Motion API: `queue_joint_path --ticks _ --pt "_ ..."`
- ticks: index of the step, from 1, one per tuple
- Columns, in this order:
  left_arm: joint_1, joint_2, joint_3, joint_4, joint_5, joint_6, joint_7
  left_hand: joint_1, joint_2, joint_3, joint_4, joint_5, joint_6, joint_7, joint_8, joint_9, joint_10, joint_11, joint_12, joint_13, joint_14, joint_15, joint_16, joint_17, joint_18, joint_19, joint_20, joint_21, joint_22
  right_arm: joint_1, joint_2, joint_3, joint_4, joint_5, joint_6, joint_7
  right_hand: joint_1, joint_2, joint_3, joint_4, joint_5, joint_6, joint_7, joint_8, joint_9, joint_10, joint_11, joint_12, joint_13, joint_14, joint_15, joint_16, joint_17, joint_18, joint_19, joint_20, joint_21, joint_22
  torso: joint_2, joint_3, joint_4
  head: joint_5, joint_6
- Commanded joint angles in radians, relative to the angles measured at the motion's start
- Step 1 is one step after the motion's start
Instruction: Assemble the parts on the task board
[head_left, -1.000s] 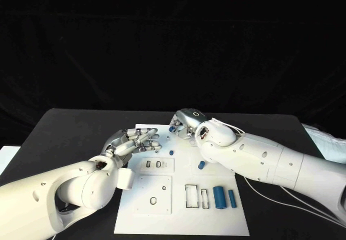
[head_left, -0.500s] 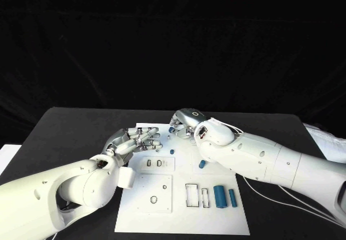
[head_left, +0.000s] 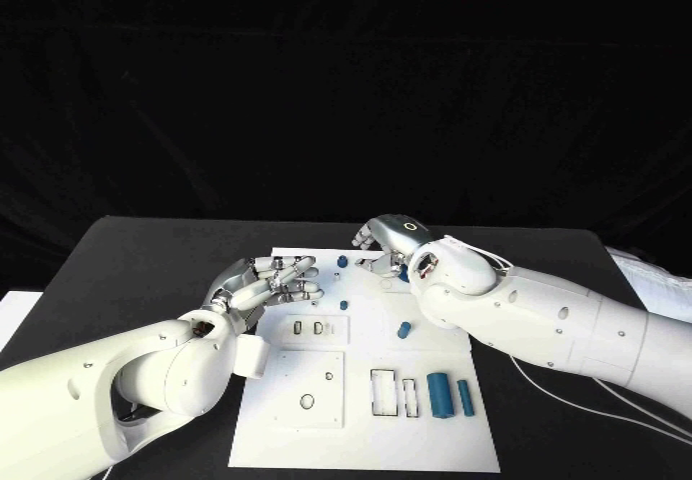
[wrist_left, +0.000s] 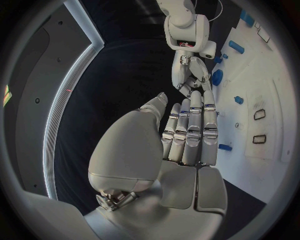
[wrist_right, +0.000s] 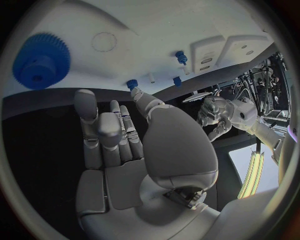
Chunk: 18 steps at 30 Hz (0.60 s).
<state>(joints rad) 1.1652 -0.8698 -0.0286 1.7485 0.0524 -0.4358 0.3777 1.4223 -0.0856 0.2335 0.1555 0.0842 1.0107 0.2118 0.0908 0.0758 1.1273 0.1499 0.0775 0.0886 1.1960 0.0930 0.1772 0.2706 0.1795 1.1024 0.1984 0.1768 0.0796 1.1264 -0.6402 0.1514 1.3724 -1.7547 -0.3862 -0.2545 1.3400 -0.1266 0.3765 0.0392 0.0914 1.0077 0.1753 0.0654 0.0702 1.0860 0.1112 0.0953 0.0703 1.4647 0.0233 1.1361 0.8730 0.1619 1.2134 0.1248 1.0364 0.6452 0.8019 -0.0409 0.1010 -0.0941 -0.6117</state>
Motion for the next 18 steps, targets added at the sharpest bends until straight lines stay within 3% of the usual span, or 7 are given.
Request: queue_joint_path --ticks 1,6,9,10,11,12,18 --pt "0.002 -0.002 0.001 -0.001 0.003 0.028 0.004 0.01 0.001 -0.001 -0.004 -0.002 -0.005 0.0 -0.004 0.0 -0.007 -0.001 -0.005 -0.001 -0.004 -0.002 -0.004 0.001 0.001 0.007 -0.001 -0.006 -0.001 0.0 -0.057 0.011 0.054 0.093 -0.015 -0.018 0.007 -0.001 0.007 0.014 0.015 0.015 -0.007 0.004 0.001 0.098 -0.021 0.039 0.014 0.03 -0.019 0.075 0.103 -0.014 0.041 -0.011 0.054 0.078 -0.001 0.0041 -0.0127 0.0 0.005" --pt "0.002 -0.004 0.001 -0.005 0.005 0.035 0.004 0.01 0.001 -0.001 -0.005 -0.002 -0.005 0.0 -0.004 0.0 -0.007 -0.001 -0.005 -0.001 -0.004 -0.002 -0.004 0.001 0.001 0.007 -0.001 -0.006 -0.001 -0.001 -0.15 0.027 0.108 0.21 0.042 -0.047 -0.026 -0.046 -0.037 0.036 0.068 0.012 -0.043 0.001 -0.001 0.313 -0.073 0.162 0.098 0.059 -0.061 0.203 0.284 -0.044 0.123 -0.052 0.177 0.263 -0.004 0.009 -0.0255 0.002 0.007" --pt "0.002 -0.004 0.001 -0.007 0.005 0.037 0.004 0.01 0.001 -0.001 -0.005 -0.002 -0.005 0.0 -0.004 0.0 -0.007 -0.001 -0.005 -0.001 -0.004 -0.002 -0.004 0.001 0.001 0.007 -0.001 -0.006 -0.001 -0.001 -0.177 0.03 0.107 0.234 0.077 -0.06 -0.037 -0.061 -0.098 0.052 0.091 -0.007 -0.052 0.001 -0.002 0.352 -0.085 0.308 0.243 0.061 -0.075 0.243 0.336 -0.059 0.15 -0.065 0.229 0.34 -0.005 0.0111 -0.0312 -0.001 0.009" --pt "0.001 -0.004 0.001 -0.008 0.005 0.038 0.004 0.01 0.001 -0.001 -0.005 -0.002 -0.005 0.0 -0.004 0.0 -0.007 -0.001 -0.005 -0.001 -0.004 -0.002 -0.004 0.001 0.001 0.007 -0.001 -0.006 -0.001 -0.001 -0.184 0.03 0.104 0.235 0.088 -0.065 -0.039 -0.056 -0.123 0.062 0.091 -0.01 -0.054 0.003 -0.001 0.355 -0.085 0.449 0.394 0.063 -0.074 0.262 0.364 -0.064 0.158 -0.067 0.247 0.368 -0.005 0.0121 -0.0326 -0.002 0.009" --pt "0.001 -0.003 0.001 -0.009 0.005 0.04 0.003 0.01 0.001 -0.001 -0.005 -0.002 -0.005 0.0 -0.004 0.0 -0.007 -0.001 -0.005 -0.001 -0.004 -0.002 -0.004 0.001 0.001 0.007 -0.001 -0.006 -0.001 -0.002 -0.19 0.031 0.099 0.231 0.101 -0.072 -0.003 -0.039 -0.168 0.07 0.099 -0.013 -0.068 0.006 0.001 0.291 -0.09 0.648 0.62 0.061 -0.067 0.287 0.394 -0.071 0.16 -0.062 0.271 0.399 -0.005 0.0128 -0.0332 -0.003 0.009" --pt "0.001 -0.003 0.001 -0.011 0.005 0.042 0.003 0.011 0.003 0.0 -0.006 -0.002 -0.005 0.0 -0.004 0.0 -0.007 -0.002 -0.005 -0.001 -0.004 -0.002 -0.004 0.002 0.001 0.007 -0.001 -0.007 -0.001 -0.002 -0.194 0.031 0.095 0.224 0.11 -0.076 -0.009 -0.025 -0.195 0.091 0.095 -0.014 -0.057 0.008 0.002 0.268 -0.082 0.763 0.75 0.061 -0.066 0.302 0.417 -0.072 0.163 -0.066 0.286 0.422 -0.005 0.0137 -0.0335 -0.002 0.009" --pt "0.001 0.003 0.0 -0.022 0.01 0.047 0.0 0.011 0.003 0.001 -0.006 -0.002 -0.005 0.0 -0.004 0.0 -0.007 -0.002 -0.005 -0.001 -0.004 -0.002 -0.004 0.002 0.001 0.007 -0.001 -0.007 -0.001 -0.003 -0.203 0.032 0.077 0.206 0.152 -0.099 -0.008 -0.014 -0.244 0.146 0.088 -0.018 -0.045 0.01 0.001 0.305 -0.071 1.009 1.022 0.07 -0.058 0.337 0.481 -0.081 0.184 -0.057 0.332 0.5 -0.003 0.0121 -0.0317 -0.004 0.01"
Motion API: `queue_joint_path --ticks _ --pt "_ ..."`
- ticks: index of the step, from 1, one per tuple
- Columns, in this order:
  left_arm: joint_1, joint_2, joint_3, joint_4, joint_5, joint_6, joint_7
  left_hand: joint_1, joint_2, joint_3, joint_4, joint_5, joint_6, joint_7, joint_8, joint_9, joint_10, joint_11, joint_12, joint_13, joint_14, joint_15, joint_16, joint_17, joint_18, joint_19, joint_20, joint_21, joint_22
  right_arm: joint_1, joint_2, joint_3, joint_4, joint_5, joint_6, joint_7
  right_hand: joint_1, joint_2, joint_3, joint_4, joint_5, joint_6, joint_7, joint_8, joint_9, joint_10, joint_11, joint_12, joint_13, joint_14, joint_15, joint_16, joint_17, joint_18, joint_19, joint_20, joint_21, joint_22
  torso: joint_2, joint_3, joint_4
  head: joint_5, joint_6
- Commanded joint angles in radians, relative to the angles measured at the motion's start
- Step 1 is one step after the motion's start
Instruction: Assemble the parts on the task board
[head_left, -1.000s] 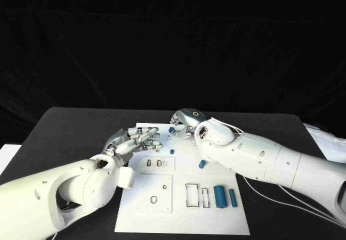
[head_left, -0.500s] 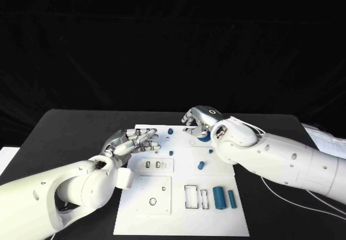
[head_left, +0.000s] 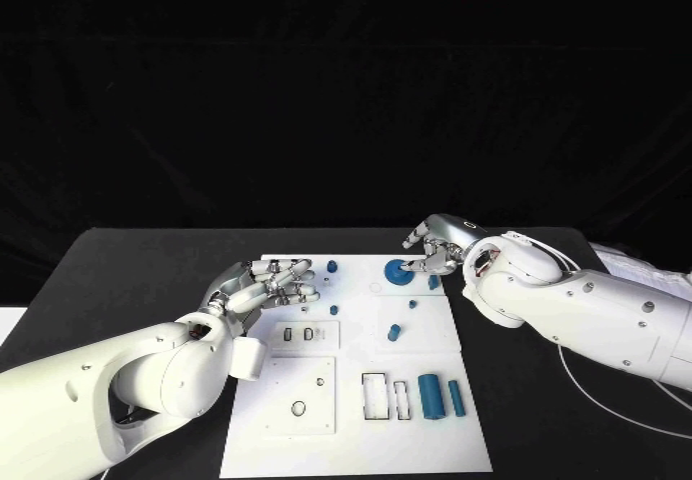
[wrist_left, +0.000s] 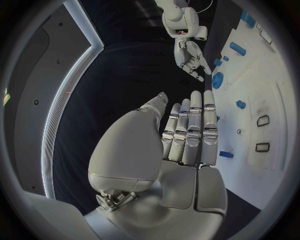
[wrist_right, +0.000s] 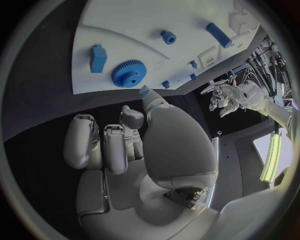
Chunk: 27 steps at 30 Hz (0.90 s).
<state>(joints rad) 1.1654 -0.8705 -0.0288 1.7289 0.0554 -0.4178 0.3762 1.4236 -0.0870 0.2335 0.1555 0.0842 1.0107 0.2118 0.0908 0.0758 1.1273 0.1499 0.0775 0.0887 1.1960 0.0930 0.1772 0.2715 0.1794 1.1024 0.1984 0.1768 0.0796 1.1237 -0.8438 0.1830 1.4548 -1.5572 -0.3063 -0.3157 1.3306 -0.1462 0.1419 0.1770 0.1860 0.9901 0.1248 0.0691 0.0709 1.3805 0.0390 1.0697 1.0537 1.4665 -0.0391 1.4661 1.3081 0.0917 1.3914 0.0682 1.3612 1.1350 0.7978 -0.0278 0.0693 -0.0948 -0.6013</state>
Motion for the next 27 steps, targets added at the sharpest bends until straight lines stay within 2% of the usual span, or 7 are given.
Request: queue_joint_path --ticks 1,7,13,27 --pt "0.001 0.005 0.0 -0.003 0.007 0.029 0.001 0.01 0.005 0.001 -0.006 -0.002 -0.005 -0.001 -0.004 0.0 -0.006 -0.002 -0.005 -0.001 -0.004 -0.002 -0.005 0.001 0.002 0.007 -0.001 -0.007 -0.001 -0.001 0.002 0.001 -0.008 0.009 0.077 -0.04 0.002 0.006 -0.013 0.012 -0.007 0.0 0.006 0.007 0.001 0.013 0.001 0.046 0.051 0.069 0.004 0.008 0.048 -0.011 0.007 0.001 0.009 0.014 0.001 -0.0025 0.0002 -0.004 -0.001" --pt "0.001 0.009 0.0 -0.006 0.008 0.032 0.001 0.011 0.006 0.002 -0.007 -0.002 -0.004 -0.001 -0.004 0.001 -0.006 -0.002 -0.004 -0.001 -0.004 -0.002 -0.005 0.002 0.002 0.008 -0.001 -0.007 -0.001 -0.001 0.014 0.001 -0.021 0.011 0.1 -0.046 0.009 0.008 -0.025 0.026 -0.006 0.001 0.007 0.008 0.001 0.019 0.003 0.087 0.099 0.071 0.006 0.017 0.063 -0.013 0.009 0.003 0.017 0.027 0.001 -0.0015 0.0009 -0.003 -0.005" --pt "0.001 0.009 0.0 -0.007 0.009 0.032 0.0 0.011 0.006 0.002 -0.007 -0.002 -0.004 -0.001 -0.004 0.001 -0.006 -0.002 -0.004 -0.001 -0.004 -0.002 -0.005 0.002 0.002 0.008 -0.001 -0.007 -0.001 -0.001 0.024 0.001 -0.022 0.009 0.112 -0.047 0.015 0.014 -0.03 0.033 -0.005 0.006 0.007 0.012 0.002 0.032 0.003 0.126 0.142 0.074 0.007 0.027 0.083 -0.017 0.015 0.004 0.028 0.047 0.0 -0.0025 0.0007 -0.004 -0.007" --pt "0.001 0.009 0.0 -0.008 0.009 0.03 -0.001 0.011 0.006 0.002 -0.007 -0.002 -0.004 -0.001 -0.004 0.001 -0.006 -0.002 -0.004 -0.001 -0.004 -0.002 -0.005 0.002 0.002 0.008 -0.001 -0.007 -0.001 -0.001 0.037 0.001 -0.022 -0.001 0.105 -0.051 0.018 0.022 -0.036 0.041 -0.002 0.013 0.007 0.017 0.003 0.049 0.003 0.174 0.193 0.076 0.007 0.036 0.1 -0.02 0.022 0.005 0.04 0.068 0.001 -0.002 0.0006 -0.002 -0.008"
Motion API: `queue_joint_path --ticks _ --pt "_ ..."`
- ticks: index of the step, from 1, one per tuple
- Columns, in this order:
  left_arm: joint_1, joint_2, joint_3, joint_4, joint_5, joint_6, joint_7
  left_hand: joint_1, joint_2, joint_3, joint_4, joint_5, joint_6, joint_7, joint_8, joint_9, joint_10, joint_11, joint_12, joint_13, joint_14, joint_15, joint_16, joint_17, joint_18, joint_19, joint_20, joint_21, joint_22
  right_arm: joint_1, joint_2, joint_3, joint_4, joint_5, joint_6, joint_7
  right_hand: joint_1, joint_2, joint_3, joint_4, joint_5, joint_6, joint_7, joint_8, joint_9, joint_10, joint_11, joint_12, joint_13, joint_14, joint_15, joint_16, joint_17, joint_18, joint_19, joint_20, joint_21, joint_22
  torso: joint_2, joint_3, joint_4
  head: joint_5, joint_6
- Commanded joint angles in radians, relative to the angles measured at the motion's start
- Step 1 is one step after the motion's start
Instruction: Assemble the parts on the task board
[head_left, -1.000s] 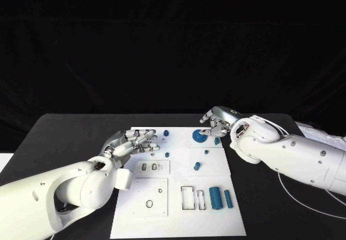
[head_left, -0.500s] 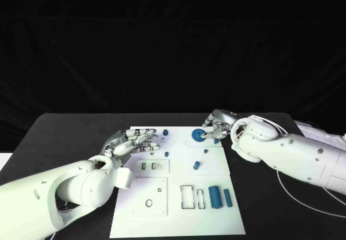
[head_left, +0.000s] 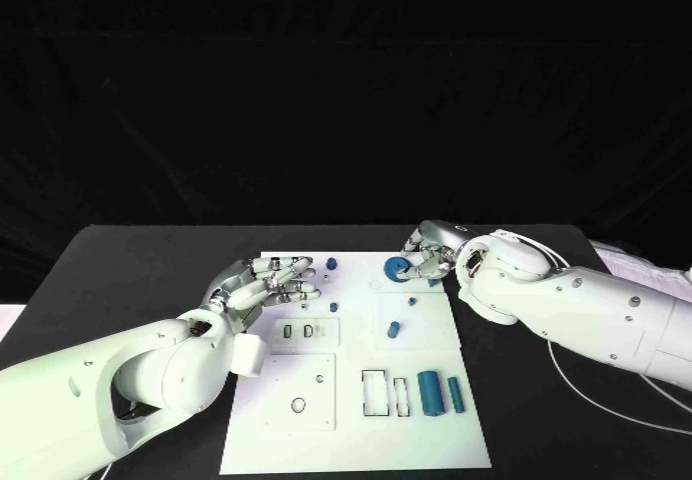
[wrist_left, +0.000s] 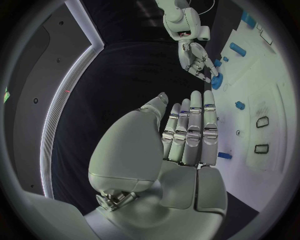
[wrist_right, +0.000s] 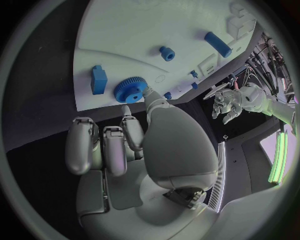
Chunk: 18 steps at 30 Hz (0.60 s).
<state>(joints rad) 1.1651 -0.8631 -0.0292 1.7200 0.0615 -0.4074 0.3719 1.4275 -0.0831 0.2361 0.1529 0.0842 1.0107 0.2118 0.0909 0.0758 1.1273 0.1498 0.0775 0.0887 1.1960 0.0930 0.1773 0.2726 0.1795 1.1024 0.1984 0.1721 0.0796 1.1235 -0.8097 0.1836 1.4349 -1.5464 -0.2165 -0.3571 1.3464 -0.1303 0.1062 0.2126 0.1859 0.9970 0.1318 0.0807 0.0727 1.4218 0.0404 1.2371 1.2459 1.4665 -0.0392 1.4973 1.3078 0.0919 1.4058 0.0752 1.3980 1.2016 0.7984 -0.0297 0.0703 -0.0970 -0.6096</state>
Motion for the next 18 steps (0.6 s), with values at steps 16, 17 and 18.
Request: queue_joint_path --ticks 16,17,18 --pt "0.001 0.004 0.001 -0.001 0.003 0.02 0.005 0.009 0.004 0.002 -0.007 -0.002 -0.004 -0.001 -0.004 0.001 -0.006 -0.002 -0.004 -0.002 -0.004 -0.003 -0.006 0.003 0.001 0.008 -0.002 -0.003 -0.001 -0.008 0.035 -0.001 -0.039 -0.034 0.027 -0.02 0.045 0.046 0.026 -0.017 0.002 0.039 -0.005 0.02 0.005 0.015 -0.002 0.037 0.04 0.077 0.005 0.01 0.111 -0.022 0.01 -0.003 0.013 0.016 0.001 0.0003 0.0 0.003 -0.01" --pt "0.001 0.004 0.001 0.0 0.003 0.021 0.005 0.009 0.004 0.002 -0.007 -0.002 -0.004 -0.001 -0.004 0.001 -0.006 -0.002 -0.004 -0.002 -0.004 -0.003 -0.006 0.003 0.001 0.008 -0.002 -0.003 -0.001 -0.009 0.036 -0.001 -0.039 -0.036 0.029 -0.021 0.045 0.046 0.027 -0.018 0.002 0.04 -0.005 0.02 0.005 0.015 -0.002 0.037 0.041 0.077 0.005 0.011 0.111 -0.022 0.01 -0.003 0.013 0.017 0.002 0.0 -0.0001 0.003 -0.011" --pt "0.001 0.005 0.001 0.0 0.003 0.021 0.005 0.009 0.004 0.002 -0.007 -0.002 -0.004 -0.001 -0.004 0.001 -0.006 -0.002 -0.004 -0.002 -0.004 -0.003 -0.006 0.003 0.001 0.008 -0.002 -0.003 -0.001 -0.009 0.036 -0.001 -0.04 -0.038 0.031 -0.021 0.047 0.047 0.028 -0.019 0.001 0.041 -0.005 0.021 0.005 0.016 -0.003 0.039 0.042 0.078 0.004 0.011 0.112 -0.023 0.011 -0.003 0.014 0.018 0.002 0.0001 -0.0007 0.003 -0.011"
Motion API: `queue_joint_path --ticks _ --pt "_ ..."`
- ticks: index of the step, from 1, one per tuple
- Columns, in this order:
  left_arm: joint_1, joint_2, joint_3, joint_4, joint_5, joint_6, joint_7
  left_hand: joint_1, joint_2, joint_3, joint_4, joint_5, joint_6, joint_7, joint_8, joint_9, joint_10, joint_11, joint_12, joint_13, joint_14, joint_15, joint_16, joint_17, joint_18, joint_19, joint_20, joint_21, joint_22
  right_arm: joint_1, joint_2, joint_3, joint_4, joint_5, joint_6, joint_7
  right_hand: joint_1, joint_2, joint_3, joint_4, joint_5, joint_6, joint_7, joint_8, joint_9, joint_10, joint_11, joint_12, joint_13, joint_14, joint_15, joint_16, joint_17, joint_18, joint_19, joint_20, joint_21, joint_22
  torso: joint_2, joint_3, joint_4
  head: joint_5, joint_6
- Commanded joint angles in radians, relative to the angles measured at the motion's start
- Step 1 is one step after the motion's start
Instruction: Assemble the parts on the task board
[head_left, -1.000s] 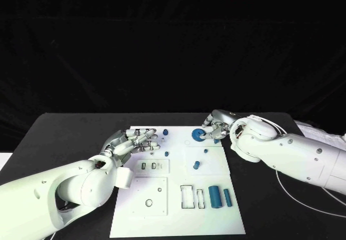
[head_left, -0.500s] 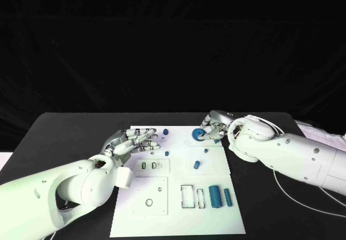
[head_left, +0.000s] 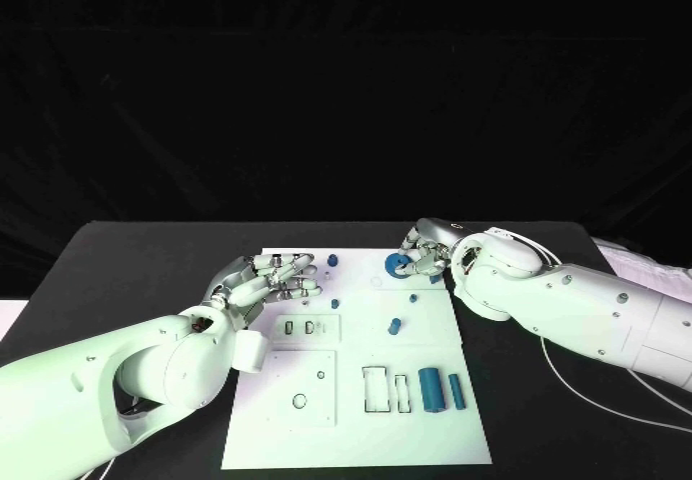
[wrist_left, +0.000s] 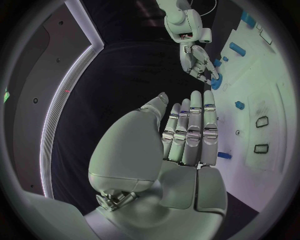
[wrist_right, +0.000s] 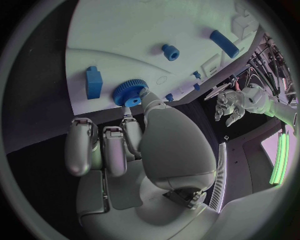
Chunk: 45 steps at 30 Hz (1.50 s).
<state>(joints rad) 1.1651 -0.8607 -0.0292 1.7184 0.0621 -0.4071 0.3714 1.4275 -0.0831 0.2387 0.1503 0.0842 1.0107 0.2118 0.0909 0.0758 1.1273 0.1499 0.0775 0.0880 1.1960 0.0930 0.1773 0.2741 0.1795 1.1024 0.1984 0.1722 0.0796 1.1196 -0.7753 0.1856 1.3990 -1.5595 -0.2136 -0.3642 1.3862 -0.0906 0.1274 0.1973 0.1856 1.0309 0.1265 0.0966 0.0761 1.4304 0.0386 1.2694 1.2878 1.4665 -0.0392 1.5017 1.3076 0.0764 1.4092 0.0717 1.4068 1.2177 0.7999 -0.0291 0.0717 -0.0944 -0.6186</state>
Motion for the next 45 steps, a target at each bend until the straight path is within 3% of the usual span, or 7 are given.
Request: queue_joint_path --ticks 1,10,17,24,32,40,45 --pt "0.001 0.002 0.001 0.001 0.002 0.021 0.005 0.01 0.005 0.001 -0.005 -0.002 -0.004 -0.001 -0.003 0.001 -0.006 -0.002 -0.004 -0.001 -0.004 -0.003 -0.006 0.002 0.001 0.008 -0.002 -0.003 -0.001 -0.006 0.002 -0.003 -0.005 -0.027 0.031 -0.015 0.007 0.007 0.007 -0.004 0.001 0.008 0.0 0.005 0.001 0.007 -0.001 0.007 0.001 0.078 0.004 0.007 0.112 -0.007 0.007 0.001 0.005 0.002 0.0 -0.0004 -0.0021 0.0 -0.002" --pt "0.001 0.002 0.001 0.002 0.002 0.022 0.005 0.01 0.005 0.001 -0.006 -0.002 -0.004 -0.001 -0.003 0.001 -0.006 -0.002 -0.004 -0.001 -0.004 -0.003 -0.006 0.002 0.001 0.008 -0.002 -0.003 -0.001 -0.01 0.004 -0.003 0.003 -0.067 -0.008 -0.048 0.047 0.027 0.044 -0.035 -0.015 0.044 -0.011 0.019 0.008 0.018 -0.011 0.029 0.027 0.078 -0.003 0.009 0.117 -0.008 0.01 -0.004 0.011 0.011 0.0 0.0002 -0.0012 -0.002 -0.001" --pt "0.001 0.002 0.001 -0.001 0.002 0.024 0.008 0.01 0.005 0.001 -0.006 -0.002 -0.004 -0.001 -0.003 0.001 -0.006 -0.002 -0.004 -0.001 -0.004 -0.003 -0.006 0.002 0.001 0.008 -0.002 -0.003 -0.001 -0.023 0.0 -0.003 0.085 -0.132 -0.115 -0.081 0.063 0.031 0.081 -0.059 0.018 0.067 -0.019 0.026 0.013 0.03 -0.018 0.054 0.054 0.078 -0.009 0.01 0.118 -0.009 0.011 -0.01 0.014 0.018 0.0 0.0011 0.0002 0.001 0.0" --pt "0.001 -0.007 0.001 -0.012 0.004 0.026 0.015 0.012 0.008 0.004 -0.008 -0.002 -0.003 -0.001 -0.003 0.001 -0.006 -0.002 -0.005 -0.001 -0.004 -0.003 -0.007 0.004 0.001 0.009 -0.002 -0.003 -0.001 -0.027 0.029 -0.001 0.144 -0.139 -0.178 -0.078 0.049 0.023 0.115 -0.067 0.07 0.075 -0.021 0.024 0.015 0.03 -0.02 0.052 0.058 0.077 -0.012 0.008 0.115 -0.01 0.012 -0.014 0.016 0.021 0.002 0.0008 -0.0003 0.005 0.006" --pt "0.001 -0.022 0.001 -0.023 0.02 0.027 0.023 0.014 0.01 0.008 -0.011 -0.001 -0.003 -0.001 -0.004 0.001 -0.006 -0.003 -0.005 -0.002 -0.004 -0.003 -0.008 0.005 0.001 0.009 -0.003 -0.004 -0.001 -0.026 0.085 -0.001 0.155 -0.133 -0.192 -0.058 0.034 0.019 0.124 -0.064 0.069 0.075 -0.021 0.021 0.016 0.03 -0.02 0.048 0.058 0.077 -0.012 0.008 0.113 -0.011 0.013 -0.015 0.018 0.025 -0.002 -0.004 0.0085 0.008 0.004" --pt "0.001 -0.032 0.001 -0.025 0.023 0.029 0.028 0.014 0.01 0.008 -0.011 -0.001 -0.003 -0.001 -0.004 0.001 -0.006 -0.003 -0.005 -0.002 -0.004 -0.003 -0.008 0.005 0.001 0.009 -0.003 -0.004 -0.001 -0.026 0.157 -0.008 0.113 -0.131 -0.161 -0.04 0.025 0.015 0.128 -0.062 0.069 0.074 -0.02 0.018 0.015 0.028 -0.019 0.044 0.055 0.076 -0.012 0.005 0.108 -0.011 0.013 -0.015 0.017 0.024 -0.001 -0.0042 0.0096 0.016 -0.001" --pt "0.001 -0.035 0.001 -0.027 0.024 0.029 0.029 0.014 0.01 0.008 -0.011 -0.001 -0.003 -0.001 -0.004 0.001 -0.006 -0.003 -0.005 -0.002 -0.004 -0.003 -0.008 0.005 0.001 0.009 -0.003 -0.004 -0.001 -0.027 0.193 -0.019 0.08 -0.132 -0.147 -0.032 0.022 0.014 0.129 -0.062 0.068 0.073 -0.02 0.016 0.015 0.027 -0.019 0.042 0.054 0.076 -0.012 0.005 0.108 -0.011 0.013 -0.015 0.018 0.025 0.0 -0.003 0.0058 0.023 -0.004"
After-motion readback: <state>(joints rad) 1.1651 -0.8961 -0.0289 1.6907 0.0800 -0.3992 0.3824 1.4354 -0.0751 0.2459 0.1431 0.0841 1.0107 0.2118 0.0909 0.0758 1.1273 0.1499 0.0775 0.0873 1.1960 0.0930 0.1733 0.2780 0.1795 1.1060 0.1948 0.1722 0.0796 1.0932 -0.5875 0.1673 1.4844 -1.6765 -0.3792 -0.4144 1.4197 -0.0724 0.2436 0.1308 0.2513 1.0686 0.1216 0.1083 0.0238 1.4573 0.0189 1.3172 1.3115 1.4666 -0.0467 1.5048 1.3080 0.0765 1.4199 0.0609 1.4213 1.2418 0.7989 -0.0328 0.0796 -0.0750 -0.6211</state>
